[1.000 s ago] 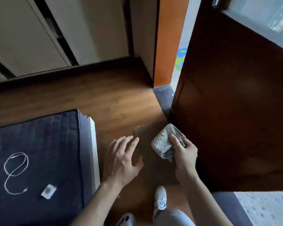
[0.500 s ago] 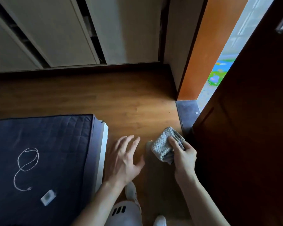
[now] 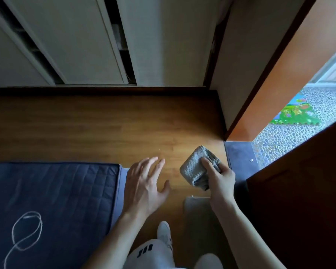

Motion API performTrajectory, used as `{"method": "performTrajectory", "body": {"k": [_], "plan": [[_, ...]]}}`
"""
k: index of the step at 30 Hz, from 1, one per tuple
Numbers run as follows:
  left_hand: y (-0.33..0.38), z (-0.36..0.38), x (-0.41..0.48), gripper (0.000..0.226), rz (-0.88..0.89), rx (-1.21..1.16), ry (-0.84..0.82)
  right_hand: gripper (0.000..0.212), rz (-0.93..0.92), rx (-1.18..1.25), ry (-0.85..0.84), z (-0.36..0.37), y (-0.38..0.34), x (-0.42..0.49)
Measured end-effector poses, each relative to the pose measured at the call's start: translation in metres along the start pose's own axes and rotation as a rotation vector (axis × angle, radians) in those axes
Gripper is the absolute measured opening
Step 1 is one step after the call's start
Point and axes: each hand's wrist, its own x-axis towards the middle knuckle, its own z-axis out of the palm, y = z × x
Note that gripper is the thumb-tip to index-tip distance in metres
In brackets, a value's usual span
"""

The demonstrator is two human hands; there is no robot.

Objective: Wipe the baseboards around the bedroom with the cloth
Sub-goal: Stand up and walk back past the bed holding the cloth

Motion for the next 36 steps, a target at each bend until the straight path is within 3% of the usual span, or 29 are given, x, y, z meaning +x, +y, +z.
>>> {"method": "performTrajectory", "body": {"k": [15,23,29,36], "plan": [[-0.102,0.022,0.205,0.06,-0.06,0.039,0.01,0.013,0.02,-0.036,-0.047,0.167,-0.052,0.17],[-0.14,0.058,0.343,0.062,-0.172,0.1,0.038,0.022,0.016,-0.092,-0.138,0.242,-0.097,0.312],[-0.164,0.072,0.445,0.06,-0.23,0.175,0.081,0.017,-0.007,-0.157,-0.236,0.298,-0.147,0.411],[-0.198,0.065,0.487,0.056,-0.378,0.211,0.122,0.016,0.046,-0.208,-0.372,0.371,-0.164,0.463]]}}
